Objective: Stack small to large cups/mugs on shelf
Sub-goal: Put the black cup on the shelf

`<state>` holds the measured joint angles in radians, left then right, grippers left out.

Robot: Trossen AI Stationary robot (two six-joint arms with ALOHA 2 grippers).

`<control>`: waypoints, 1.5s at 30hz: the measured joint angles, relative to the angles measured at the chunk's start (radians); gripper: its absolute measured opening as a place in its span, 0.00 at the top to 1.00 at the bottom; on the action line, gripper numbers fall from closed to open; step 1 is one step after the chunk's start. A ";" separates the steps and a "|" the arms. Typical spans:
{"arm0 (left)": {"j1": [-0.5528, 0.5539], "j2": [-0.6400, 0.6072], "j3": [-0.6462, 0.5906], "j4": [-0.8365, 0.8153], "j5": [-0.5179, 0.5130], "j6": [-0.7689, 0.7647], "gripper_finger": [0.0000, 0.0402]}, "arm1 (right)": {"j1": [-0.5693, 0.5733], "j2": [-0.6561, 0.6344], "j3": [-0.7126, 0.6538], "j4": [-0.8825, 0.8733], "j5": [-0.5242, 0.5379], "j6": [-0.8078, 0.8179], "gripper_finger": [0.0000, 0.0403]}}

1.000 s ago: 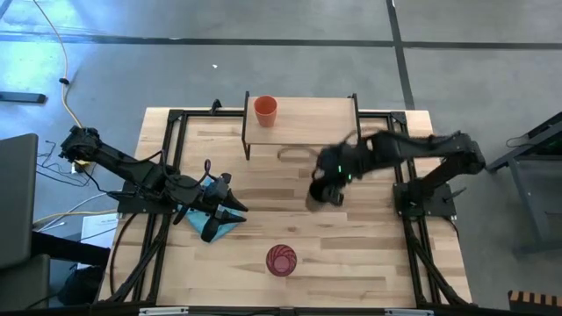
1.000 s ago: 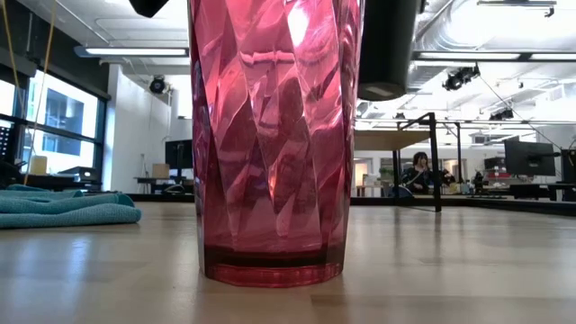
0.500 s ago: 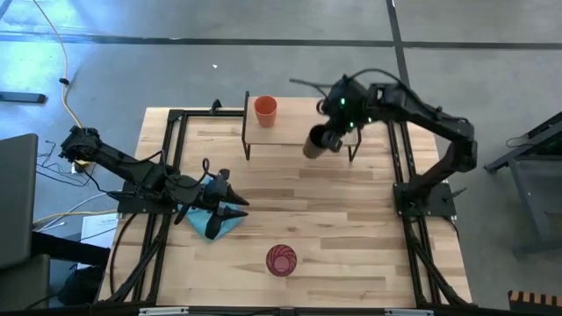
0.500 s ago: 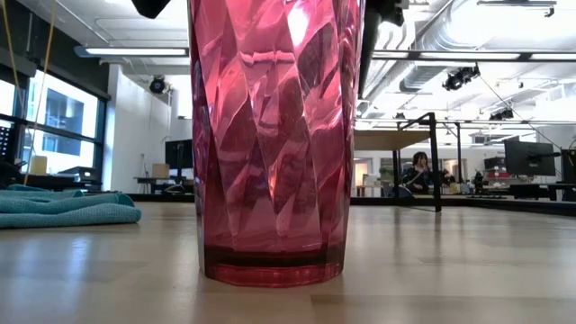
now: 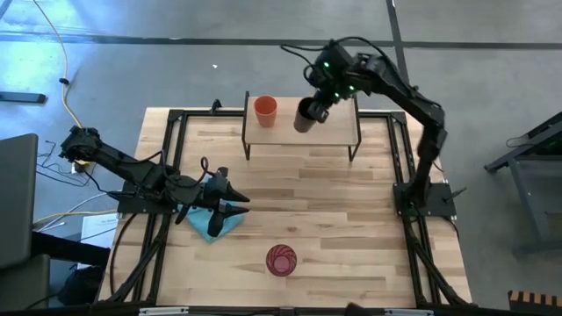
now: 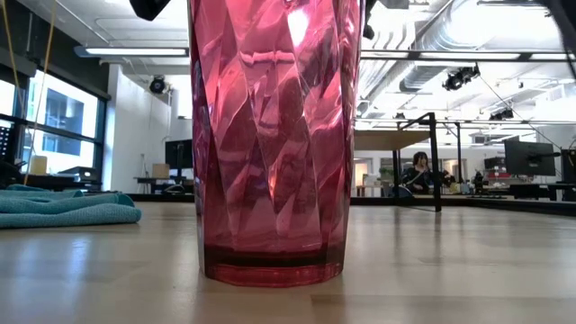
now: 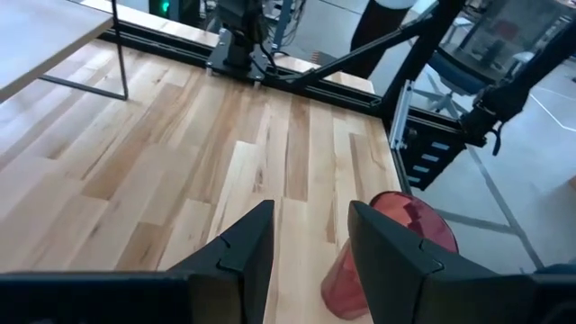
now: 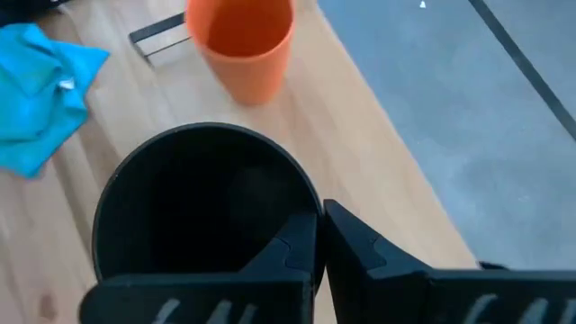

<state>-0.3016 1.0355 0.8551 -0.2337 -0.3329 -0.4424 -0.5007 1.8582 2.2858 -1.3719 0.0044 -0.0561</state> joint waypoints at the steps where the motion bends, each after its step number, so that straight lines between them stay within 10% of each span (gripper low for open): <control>1: 0.000 0.000 0.000 0.000 0.000 -0.003 0.67 | -0.009 0.029 0.041 -0.017 0.000 -0.009 1.00; 45: 0.000 0.000 0.000 -0.001 -0.046 -0.042 0.67 | -0.107 0.092 -0.043 0.059 0.003 -0.057 1.00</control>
<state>-0.3016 1.0359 0.8555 -0.2343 -0.3791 -0.4847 -0.6075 1.9499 2.2430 -1.3128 0.0075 -0.1135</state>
